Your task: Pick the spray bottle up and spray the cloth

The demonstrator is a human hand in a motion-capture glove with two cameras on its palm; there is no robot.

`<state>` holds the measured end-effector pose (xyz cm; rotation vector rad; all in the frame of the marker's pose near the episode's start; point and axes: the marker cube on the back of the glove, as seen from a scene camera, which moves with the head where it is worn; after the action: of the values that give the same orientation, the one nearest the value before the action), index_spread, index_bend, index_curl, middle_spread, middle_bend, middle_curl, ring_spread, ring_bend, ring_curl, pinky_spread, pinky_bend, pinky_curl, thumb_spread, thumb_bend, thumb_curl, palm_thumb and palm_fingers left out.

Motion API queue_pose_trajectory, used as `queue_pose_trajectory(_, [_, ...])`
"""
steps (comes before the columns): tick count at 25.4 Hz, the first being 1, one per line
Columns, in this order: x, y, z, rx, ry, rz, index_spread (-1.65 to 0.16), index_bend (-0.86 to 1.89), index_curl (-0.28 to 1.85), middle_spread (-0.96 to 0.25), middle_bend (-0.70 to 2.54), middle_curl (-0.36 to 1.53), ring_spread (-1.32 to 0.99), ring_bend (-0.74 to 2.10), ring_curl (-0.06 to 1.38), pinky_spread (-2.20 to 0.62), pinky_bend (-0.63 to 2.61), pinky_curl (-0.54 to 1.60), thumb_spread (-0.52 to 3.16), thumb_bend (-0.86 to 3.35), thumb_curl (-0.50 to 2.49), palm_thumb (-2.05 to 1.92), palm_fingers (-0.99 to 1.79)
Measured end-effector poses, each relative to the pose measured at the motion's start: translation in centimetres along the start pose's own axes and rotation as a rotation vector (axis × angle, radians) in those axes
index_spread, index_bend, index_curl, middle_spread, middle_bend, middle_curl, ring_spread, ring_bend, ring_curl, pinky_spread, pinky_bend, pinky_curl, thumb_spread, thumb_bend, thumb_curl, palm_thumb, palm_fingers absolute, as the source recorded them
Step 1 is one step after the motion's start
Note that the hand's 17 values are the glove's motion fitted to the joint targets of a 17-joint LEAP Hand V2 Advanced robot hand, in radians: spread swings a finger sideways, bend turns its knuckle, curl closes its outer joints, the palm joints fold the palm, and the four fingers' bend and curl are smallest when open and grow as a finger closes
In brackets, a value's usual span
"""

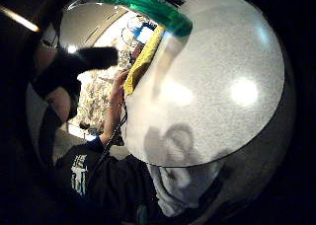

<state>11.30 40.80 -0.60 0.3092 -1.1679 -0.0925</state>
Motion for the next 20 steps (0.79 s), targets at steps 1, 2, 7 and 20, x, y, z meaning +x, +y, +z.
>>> queue_pose_trajectory(1, [0.1,-0.2,-0.2,0.008,0.007,-0.003,-0.22,0.1,0.21,-0.05,0.39,0.48,-0.06,0.57,0.46,-0.21,0.81,0.45,1.06,0.01,0.53,1.01,1.04])
queue_pose_trajectory(2, [0.1,-0.4,-0.3,0.014,0.016,-0.005,-0.23,0.12,0.22,-0.04,0.39,0.48,-0.06,0.54,0.45,-0.17,0.75,0.43,1.07,-0.01,0.53,1.0,0.97])
queue_pose_trajectory(7, [0.6,-1.4,-1.4,0.037,0.08,-0.01,-0.25,0.14,0.24,-0.03,0.4,0.48,-0.05,0.44,0.43,-0.08,0.63,0.41,1.12,-0.04,0.5,0.91,0.82])
queue_pose_trajectory(20, [2.4,-7.6,-2.8,0.005,0.222,0.003,-0.36,0.11,0.24,-0.01,0.27,0.43,-0.05,0.27,0.36,0.14,0.57,0.35,1.12,-0.03,0.46,0.82,0.47])
